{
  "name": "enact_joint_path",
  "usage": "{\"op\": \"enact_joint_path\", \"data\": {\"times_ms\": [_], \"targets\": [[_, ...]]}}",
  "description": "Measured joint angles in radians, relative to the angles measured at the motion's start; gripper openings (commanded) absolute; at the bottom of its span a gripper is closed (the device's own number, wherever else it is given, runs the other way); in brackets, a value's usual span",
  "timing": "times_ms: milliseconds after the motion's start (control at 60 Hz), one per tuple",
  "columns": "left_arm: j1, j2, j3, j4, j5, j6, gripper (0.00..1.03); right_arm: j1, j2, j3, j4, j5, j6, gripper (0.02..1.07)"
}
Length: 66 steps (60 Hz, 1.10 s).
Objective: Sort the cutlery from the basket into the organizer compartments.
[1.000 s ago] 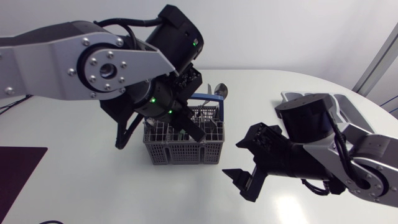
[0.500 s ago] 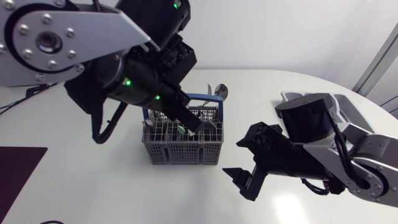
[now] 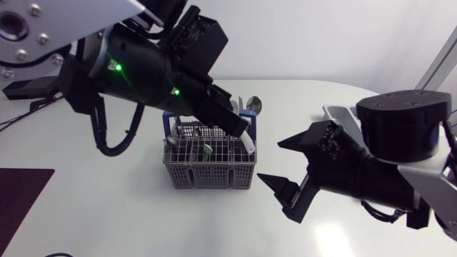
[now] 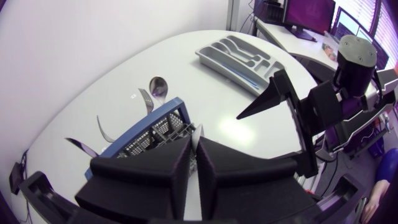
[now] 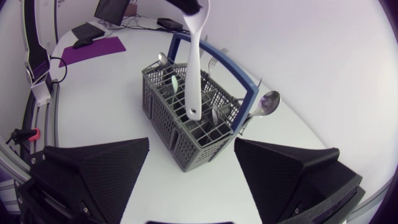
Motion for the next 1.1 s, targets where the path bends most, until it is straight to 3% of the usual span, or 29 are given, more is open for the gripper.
{"op": "enact_joint_path", "data": {"times_ms": [183, 350, 867, 983, 1100], "targets": [[0.035, 0.052, 0.000, 0.021, 0.114, -0.034, 0.08, 0.066, -0.029, 0.000, 0.084, 0.125, 0.004, 0.92], [0.055, 0.100, 0.004, 0.024, 0.175, -0.059, 0.08, 0.102, -0.030, 0.000, 0.189, 0.211, -0.002, 0.78], [0.098, 0.157, 0.076, 0.068, 0.276, -0.126, 0.08, 0.103, 0.079, -0.001, 0.328, 0.272, -0.031, 0.48], [0.098, 0.161, 0.077, 0.067, 0.289, -0.129, 0.08, 0.103, 0.116, -0.001, 0.341, 0.293, -0.040, 0.47], [0.098, 0.161, 0.077, 0.067, 0.296, -0.130, 0.08, 0.104, 0.144, -0.001, 0.346, 0.296, -0.050, 0.35]]}}
